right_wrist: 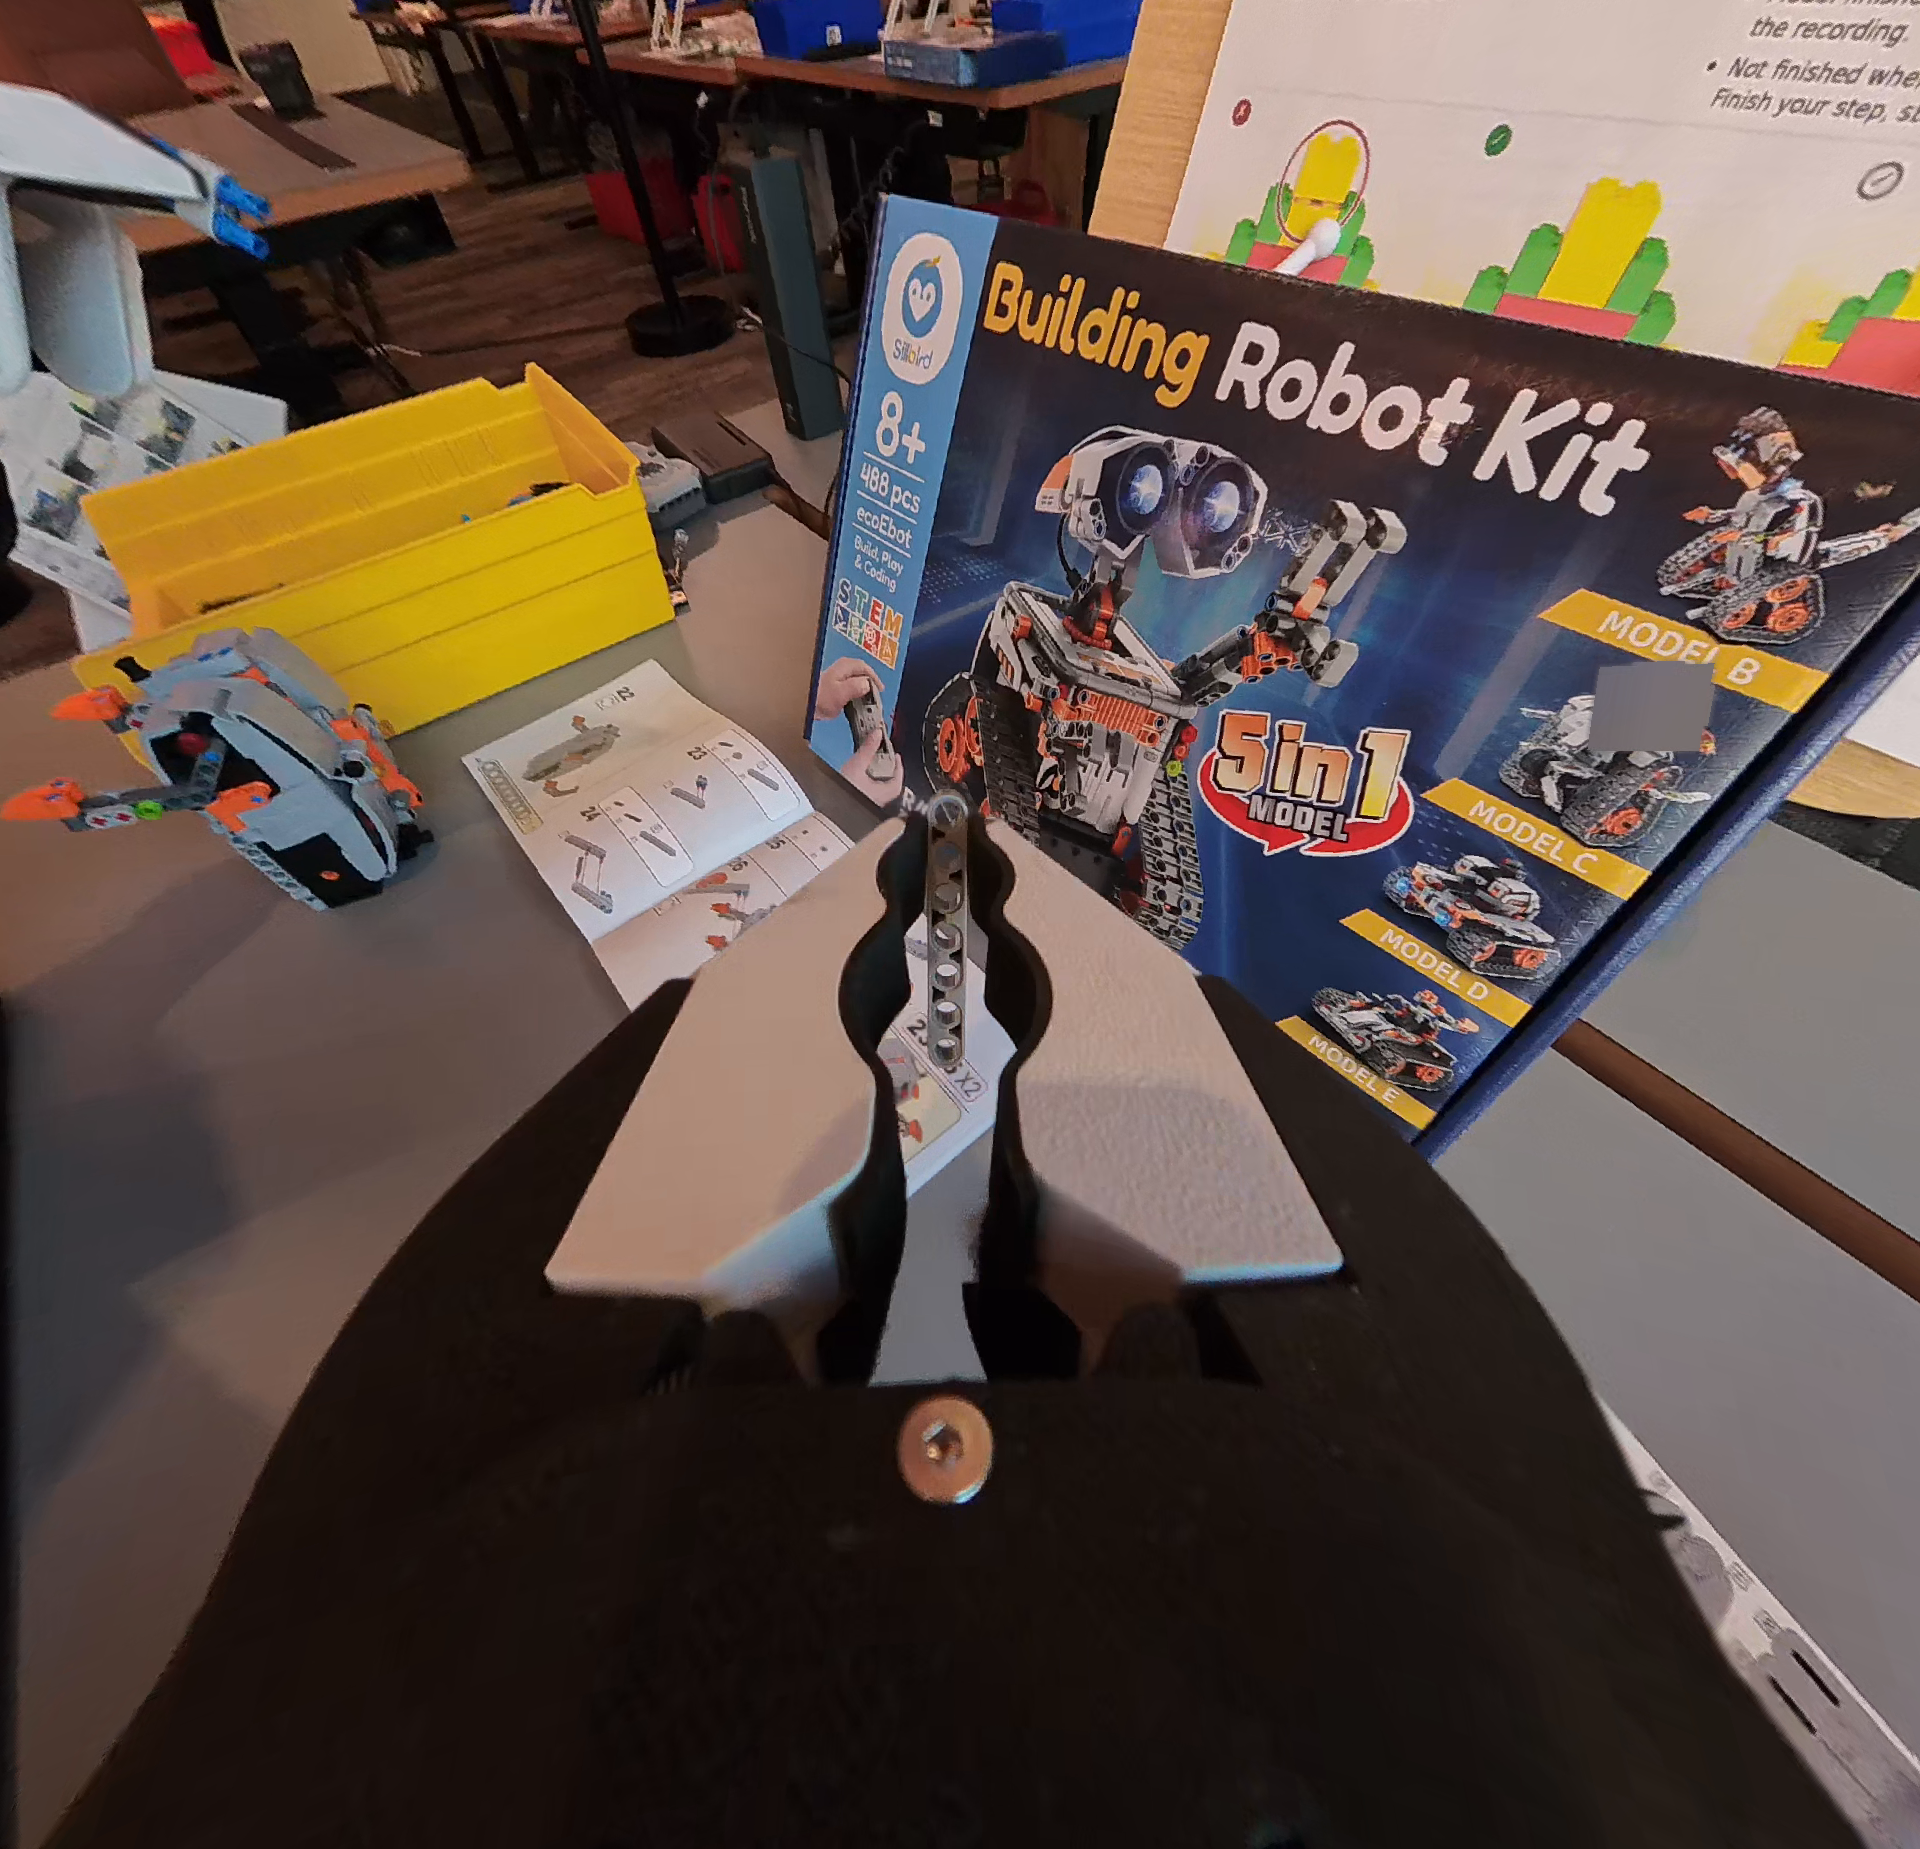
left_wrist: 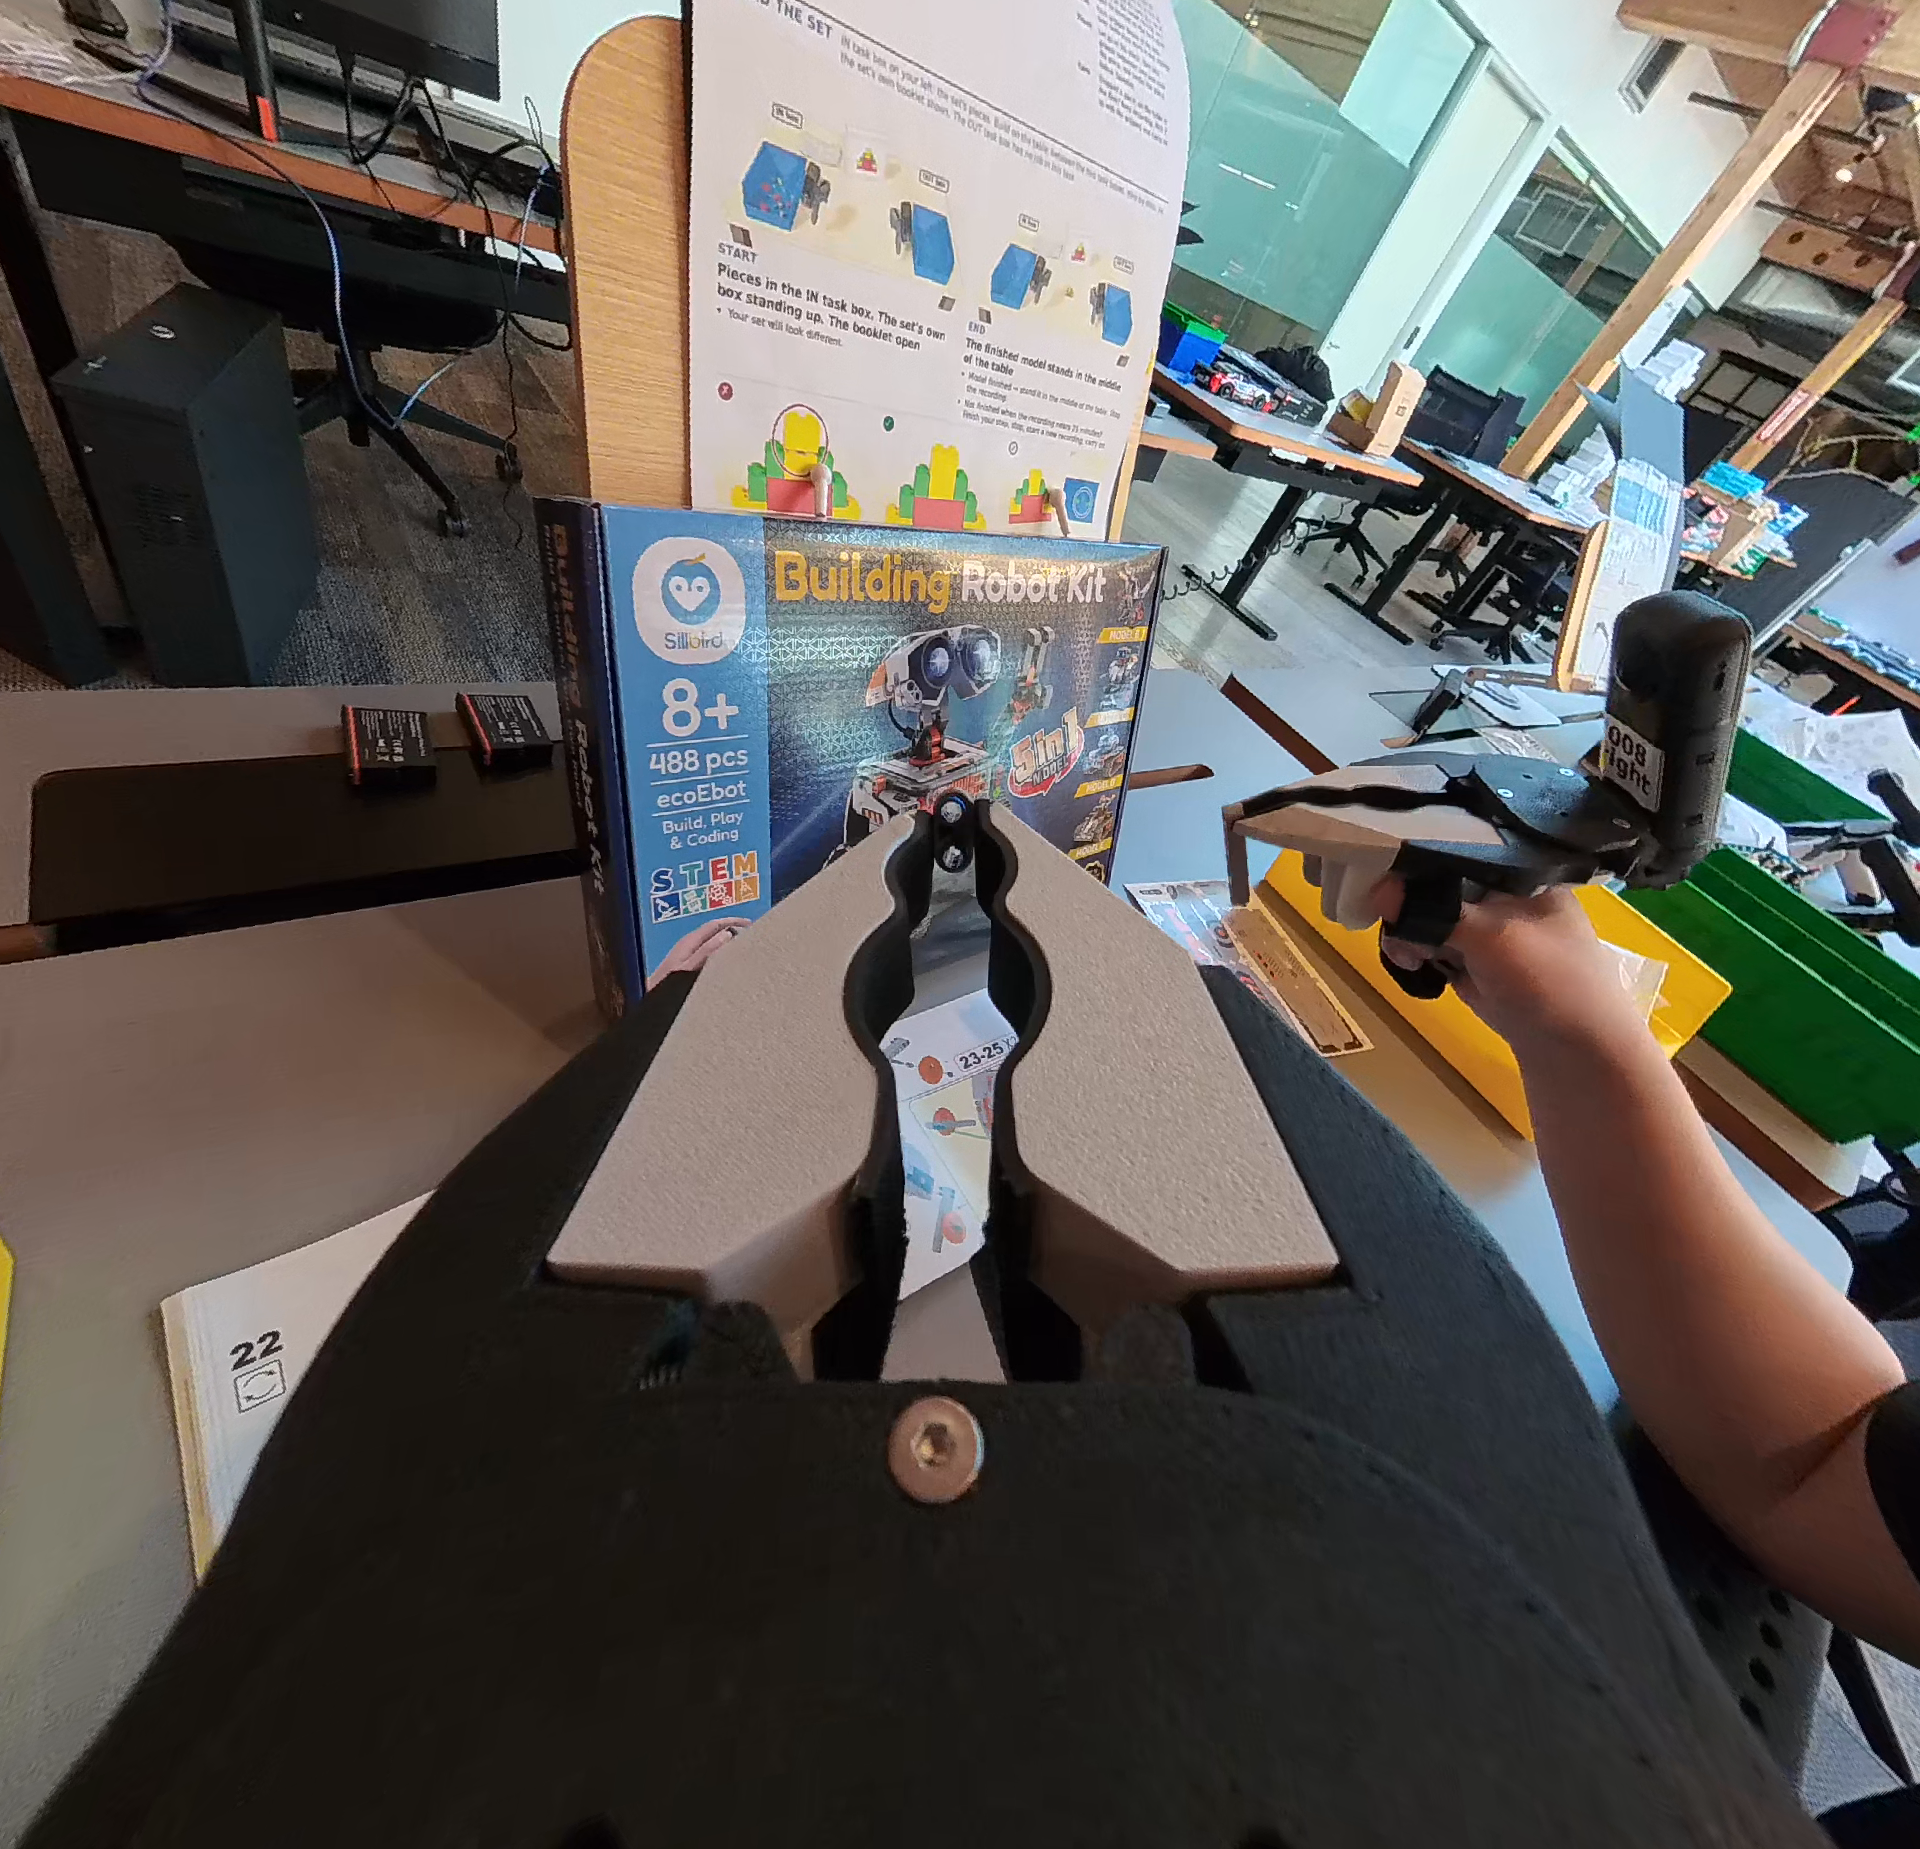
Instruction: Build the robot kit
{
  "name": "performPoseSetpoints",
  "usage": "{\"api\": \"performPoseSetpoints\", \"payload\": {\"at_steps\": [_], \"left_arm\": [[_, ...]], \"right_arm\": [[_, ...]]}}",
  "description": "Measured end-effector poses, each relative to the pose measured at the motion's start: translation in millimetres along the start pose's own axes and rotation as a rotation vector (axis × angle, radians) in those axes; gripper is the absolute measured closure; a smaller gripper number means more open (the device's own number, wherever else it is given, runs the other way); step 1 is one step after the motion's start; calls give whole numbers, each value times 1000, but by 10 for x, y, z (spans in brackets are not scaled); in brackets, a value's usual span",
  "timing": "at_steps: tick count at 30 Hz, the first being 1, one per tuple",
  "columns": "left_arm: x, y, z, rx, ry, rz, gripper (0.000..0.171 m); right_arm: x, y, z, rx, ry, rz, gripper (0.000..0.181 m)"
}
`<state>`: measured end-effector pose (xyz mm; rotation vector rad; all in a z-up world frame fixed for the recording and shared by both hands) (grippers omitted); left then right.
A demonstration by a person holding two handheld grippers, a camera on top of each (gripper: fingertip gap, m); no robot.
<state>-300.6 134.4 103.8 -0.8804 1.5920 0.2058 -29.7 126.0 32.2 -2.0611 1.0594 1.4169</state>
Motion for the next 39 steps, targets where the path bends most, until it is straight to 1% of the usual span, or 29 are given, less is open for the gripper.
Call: {"api": "performPoseSetpoints", "payload": {"at_steps": [9,18,27,31,34,39], "left_arm": [[0,-12,13,12,-4,-7,166],[19,-28,54,35,6,-17,166],[-29,2,-29,26,-28,-23,166],[-53,29,-54,17,-47,-26,166],[-68,27,-90,24,-57,-32,166],[-90,47,-126,13,-72,-30,166]], "right_arm": [[-49,-13,-30,-102,-90,130,176],[-30,-1,18,-150,-102,176,176],[-28,39,40,-160,-100,173,176],[-14,12,61,-141,-99,162,176],[-8,42,82,-164,-100,181,176],[-29,66,72,-121,-88,117,176]]}}
Point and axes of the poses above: each gripper's, where its closed fingertips meet, z out along the fingers, x out of its underside, y = z × x across the jaws, the point moved 4 cm from there along -z, back along the fingers, and after that the axes turned 5 degrees about y, right-handed, at the moved point
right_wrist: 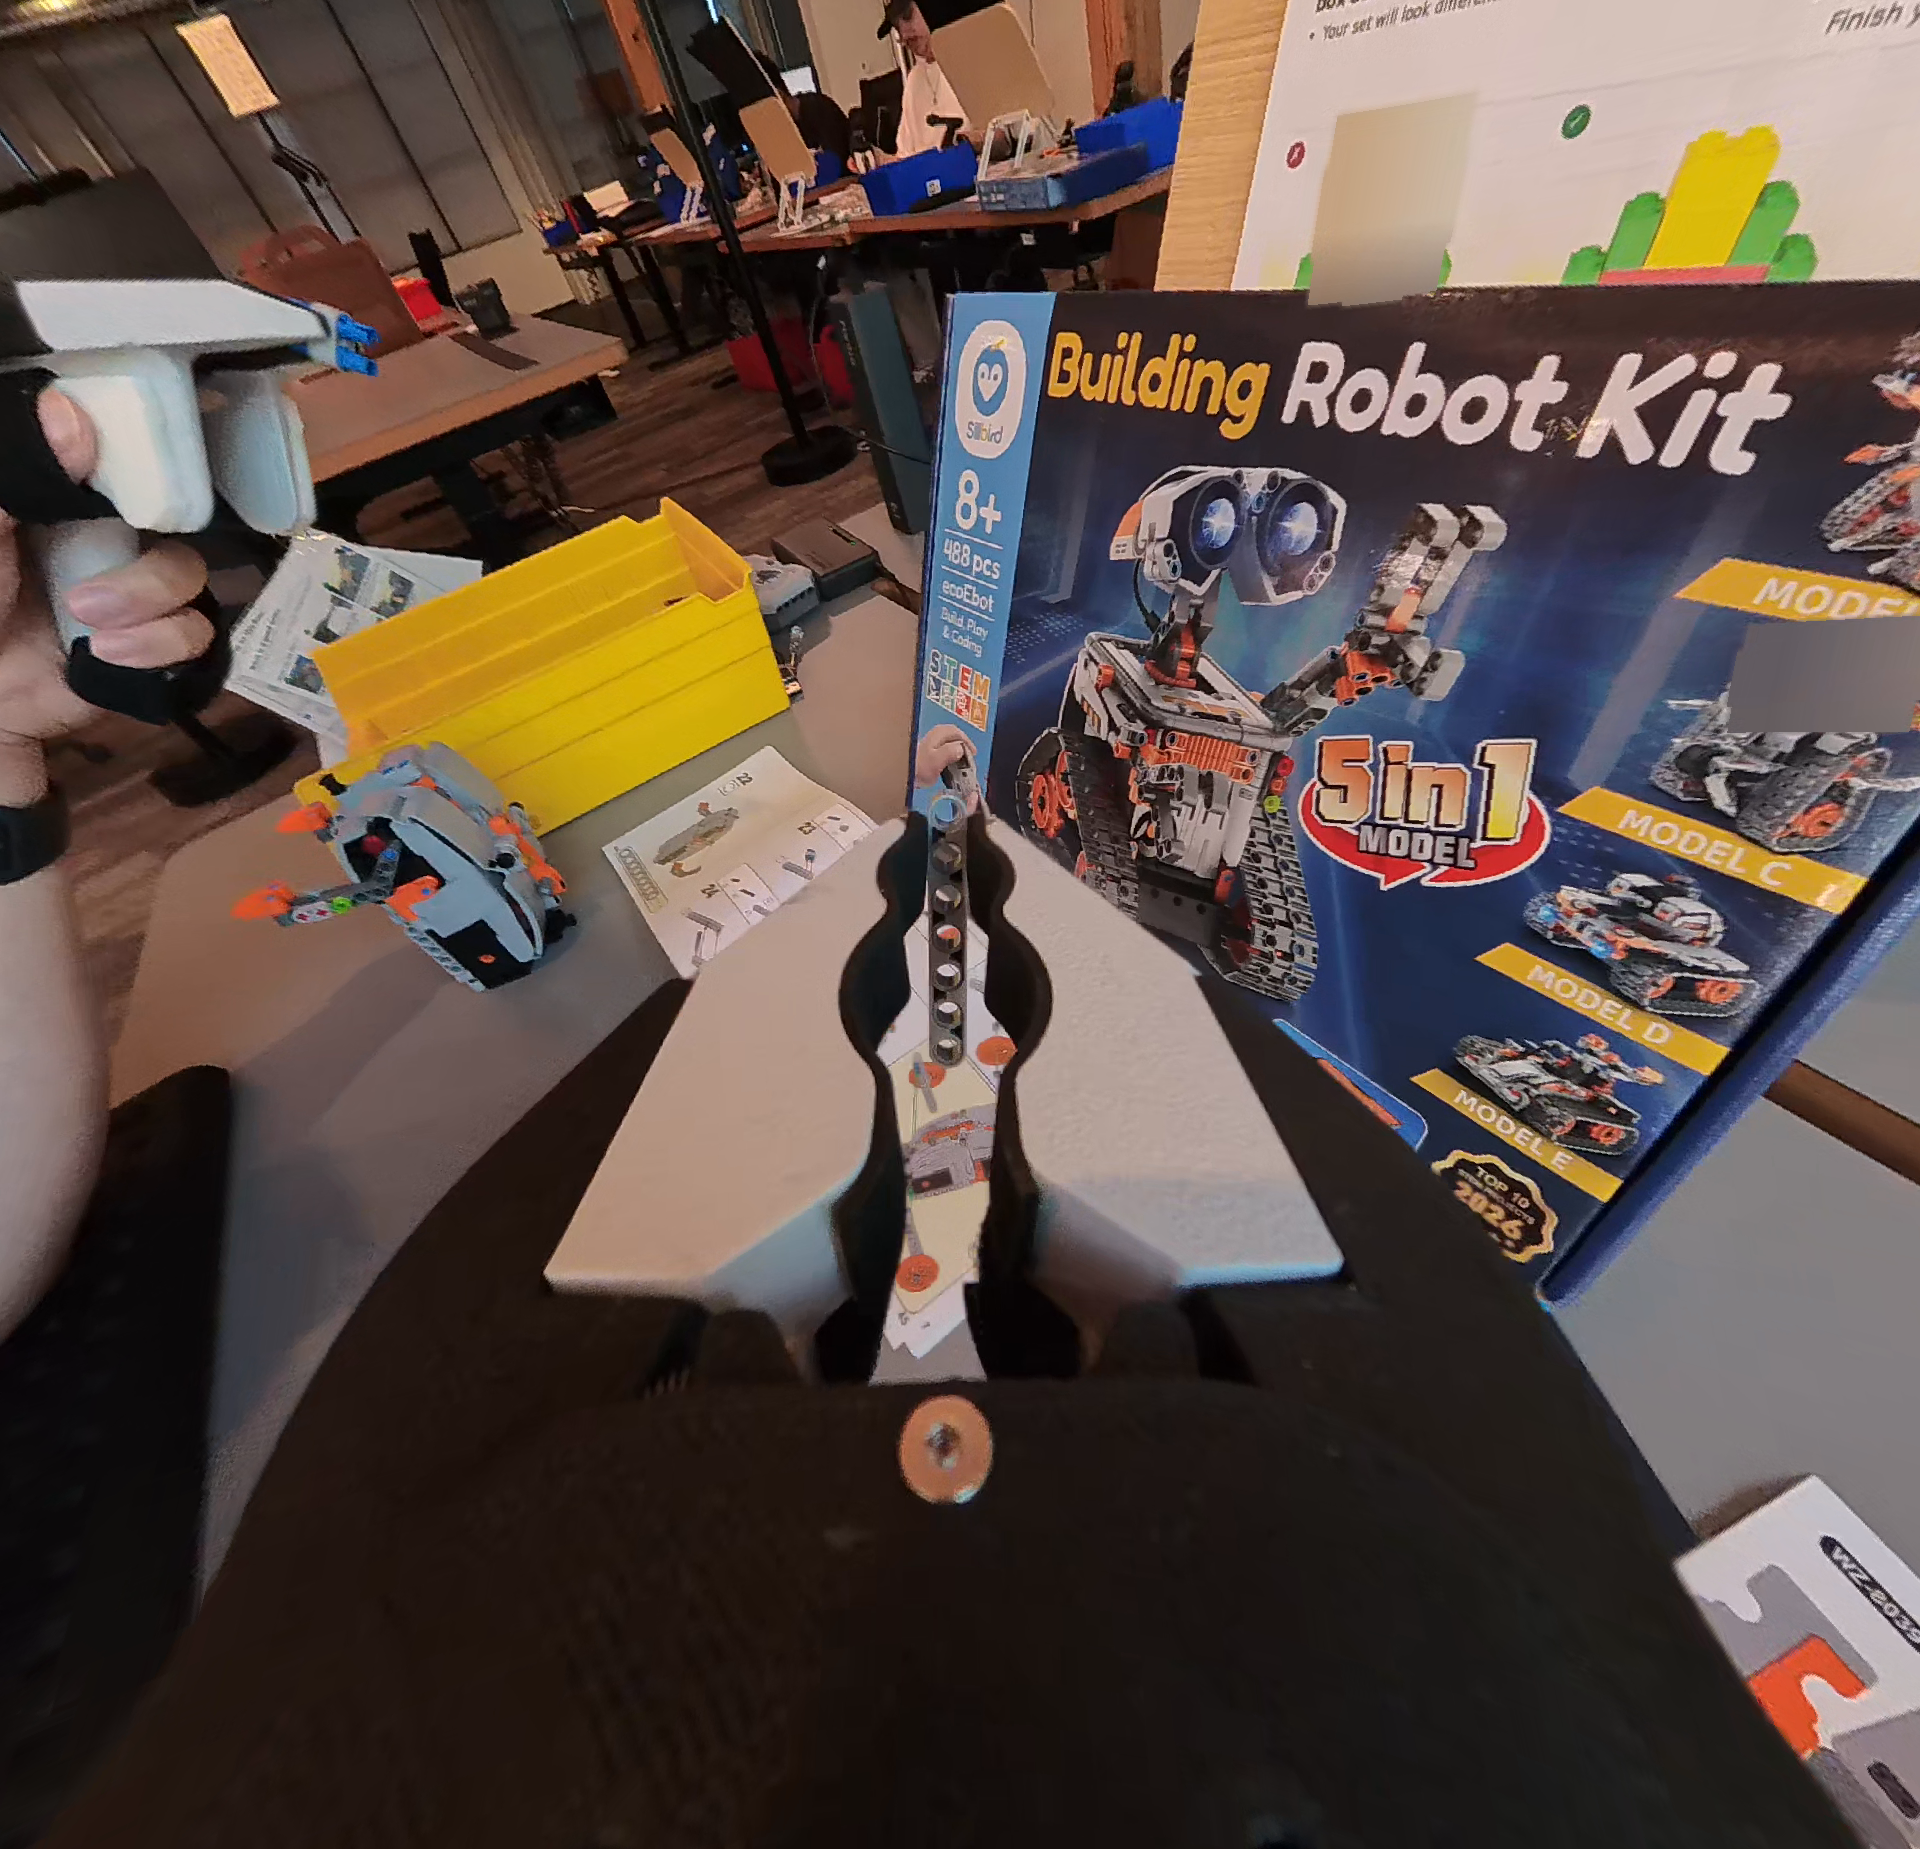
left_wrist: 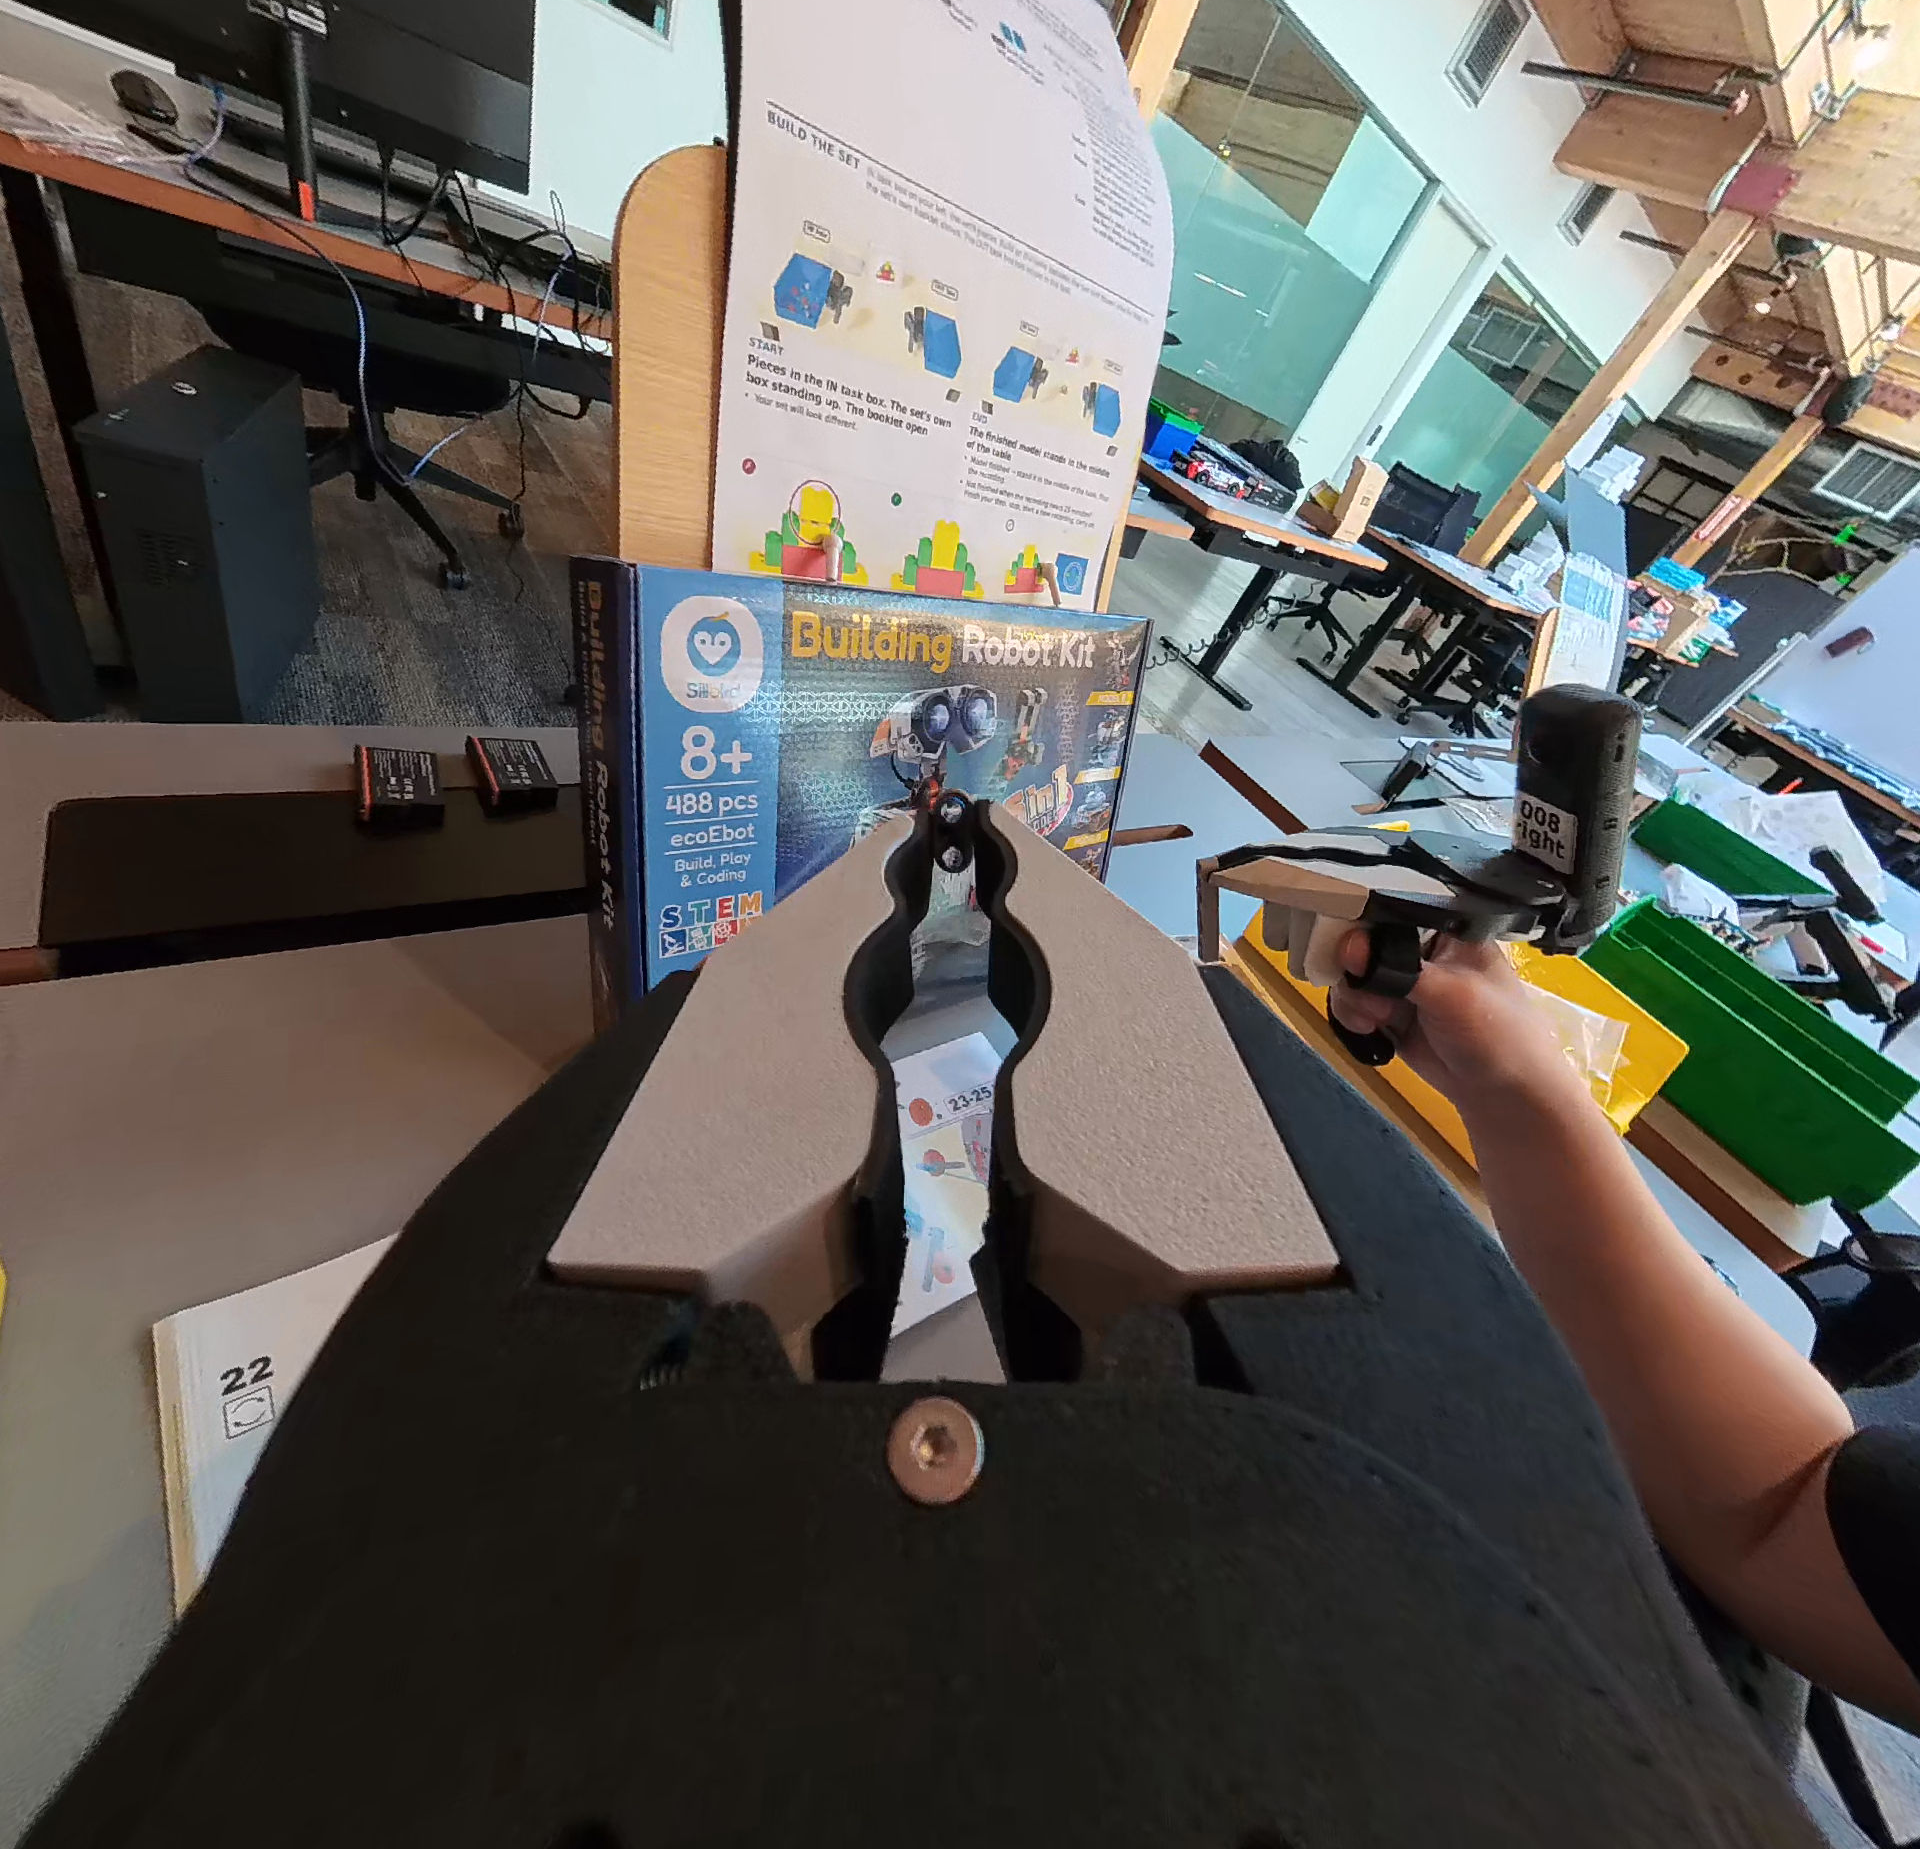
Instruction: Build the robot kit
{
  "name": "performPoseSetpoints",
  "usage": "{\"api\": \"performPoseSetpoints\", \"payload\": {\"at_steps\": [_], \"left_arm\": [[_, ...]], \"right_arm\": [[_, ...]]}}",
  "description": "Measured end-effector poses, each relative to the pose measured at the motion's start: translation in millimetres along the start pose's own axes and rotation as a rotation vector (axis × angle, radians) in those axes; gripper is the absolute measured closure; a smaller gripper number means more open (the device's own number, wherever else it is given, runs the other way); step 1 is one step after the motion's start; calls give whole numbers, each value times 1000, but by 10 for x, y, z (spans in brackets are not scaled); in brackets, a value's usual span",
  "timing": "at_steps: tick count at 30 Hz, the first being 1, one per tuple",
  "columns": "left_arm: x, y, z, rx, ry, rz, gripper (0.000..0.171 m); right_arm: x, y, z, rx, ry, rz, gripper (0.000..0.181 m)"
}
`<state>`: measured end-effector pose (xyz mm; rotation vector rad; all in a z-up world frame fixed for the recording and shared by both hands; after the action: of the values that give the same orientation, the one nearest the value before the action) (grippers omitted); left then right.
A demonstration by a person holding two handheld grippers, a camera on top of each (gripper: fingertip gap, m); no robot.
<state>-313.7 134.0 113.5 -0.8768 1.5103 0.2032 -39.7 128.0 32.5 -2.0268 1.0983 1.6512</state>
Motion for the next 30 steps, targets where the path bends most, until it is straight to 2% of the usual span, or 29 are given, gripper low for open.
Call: {"api": "performPoseSetpoints", "payload": {"at_steps": [30], "left_arm": [[95,-149,177,66,47,6,166]], "right_arm": [[27,62,59,-49,-2,21,176]]}}
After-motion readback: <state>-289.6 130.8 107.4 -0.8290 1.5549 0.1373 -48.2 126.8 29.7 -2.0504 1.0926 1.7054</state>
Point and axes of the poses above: each gripper's, where its closed fingertips meet, z out along the fingers, x out of its underside, y = z × x across the jaws, the point moved 4 cm from there along -z, back along the fingers, and after that the axes turned 5 degrees about y, right-handed, at the moved point
